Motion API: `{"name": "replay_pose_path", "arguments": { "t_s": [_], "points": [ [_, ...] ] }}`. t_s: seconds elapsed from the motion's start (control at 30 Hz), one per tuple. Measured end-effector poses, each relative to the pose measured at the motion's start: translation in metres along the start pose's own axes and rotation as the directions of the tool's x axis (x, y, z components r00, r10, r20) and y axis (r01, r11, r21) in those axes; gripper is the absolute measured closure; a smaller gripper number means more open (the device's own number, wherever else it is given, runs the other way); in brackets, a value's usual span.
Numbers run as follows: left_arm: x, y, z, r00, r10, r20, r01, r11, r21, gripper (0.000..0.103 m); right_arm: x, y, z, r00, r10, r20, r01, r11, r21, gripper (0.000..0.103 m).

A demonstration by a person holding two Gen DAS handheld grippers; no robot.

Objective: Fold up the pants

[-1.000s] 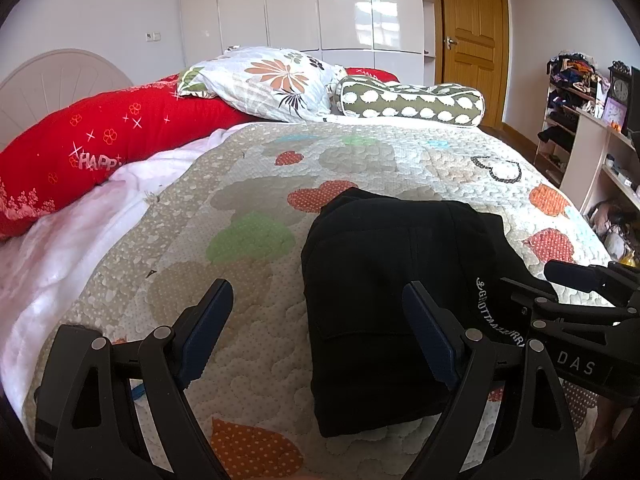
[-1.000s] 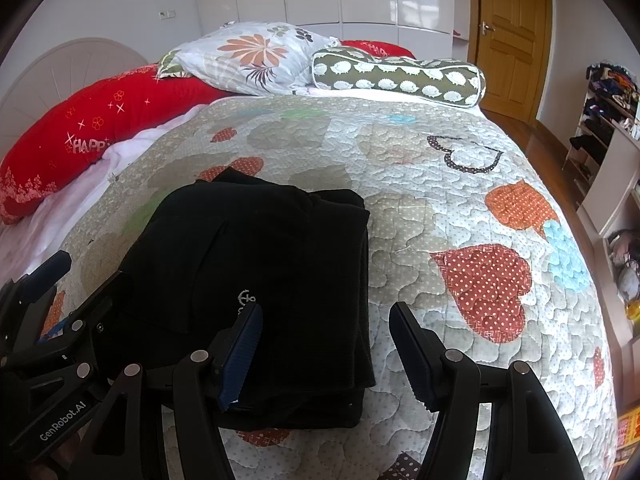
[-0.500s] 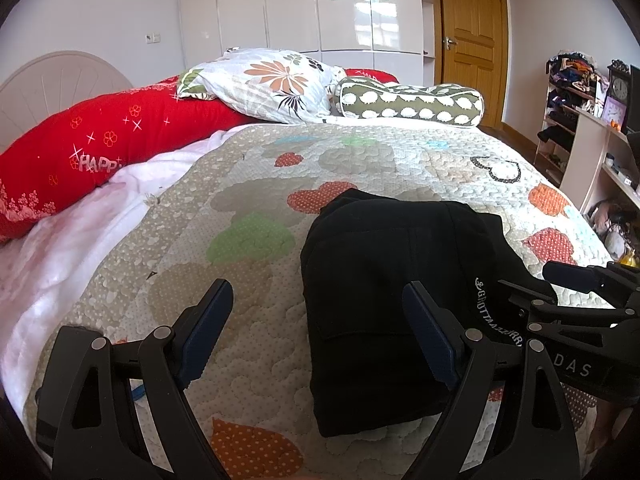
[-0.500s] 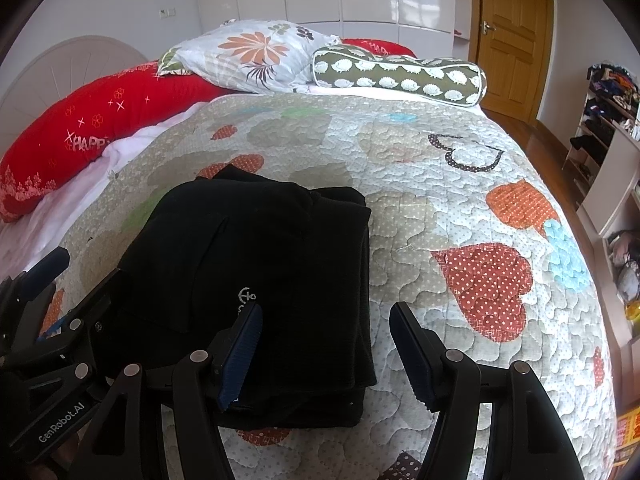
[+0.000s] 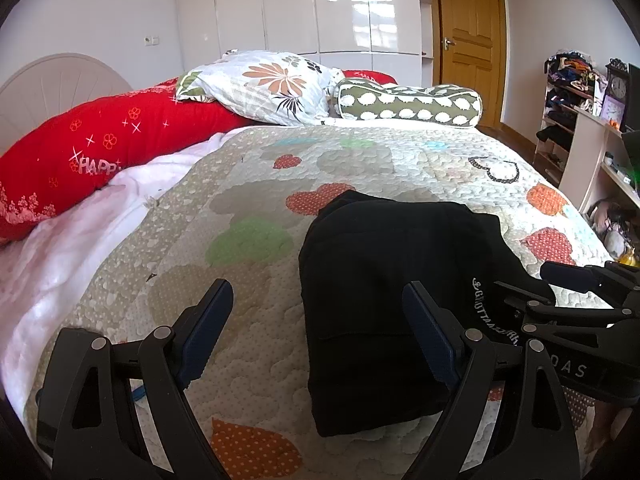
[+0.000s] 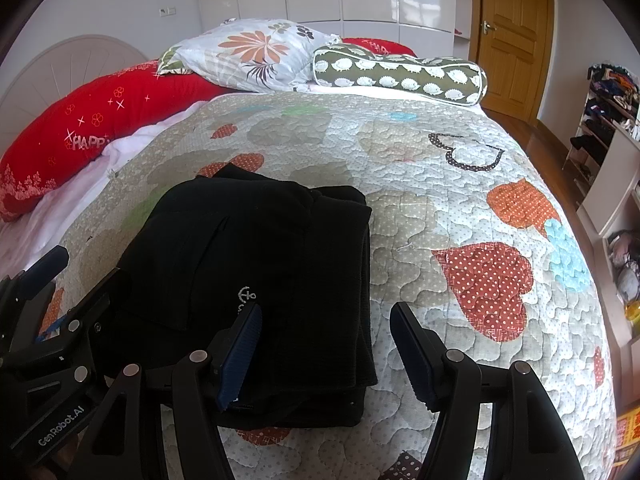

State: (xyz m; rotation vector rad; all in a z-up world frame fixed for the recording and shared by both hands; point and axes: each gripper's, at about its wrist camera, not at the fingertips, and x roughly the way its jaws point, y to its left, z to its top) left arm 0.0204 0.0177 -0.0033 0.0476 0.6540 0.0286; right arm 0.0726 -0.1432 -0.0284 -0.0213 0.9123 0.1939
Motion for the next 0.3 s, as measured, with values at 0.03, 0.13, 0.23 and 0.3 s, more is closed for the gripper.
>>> {"name": "replay_pose_path", "arguments": {
  "t_s": [0.03,0.13,0.23,0.3],
  "points": [
    [0.0002,-0.0001,0.0008,1.000,-0.001,0.001,0.001,1.000,0.002,0.016,0.0005,0.0005,0.0002,1.000,0.000,-0.001,0.000,1.000,-0.001,0.038],
    [-0.0013,-0.0013,0.0024,1.000,-0.003,0.007,0.003,1.000,0.008,0.016,0.0007,0.0006,0.0000,1.000,0.000,-0.002,0.000,1.000,-0.002,0.038],
    [-0.0029,-0.0023,0.0023,1.000,-0.005,0.015,0.005,1.000,0.016,0.016,0.0006,0.0005,-0.0004,1.000,0.001,-0.002,-0.001,1.000,-0.001,0.038],
    [-0.0031,-0.0032,0.0007,1.000,-0.005,0.015,0.005,1.000,0.019,0.016,0.0005,0.0006,-0.0001,1.000,0.000,-0.001,0.000,1.000,-0.001,0.038]
  ]
}}
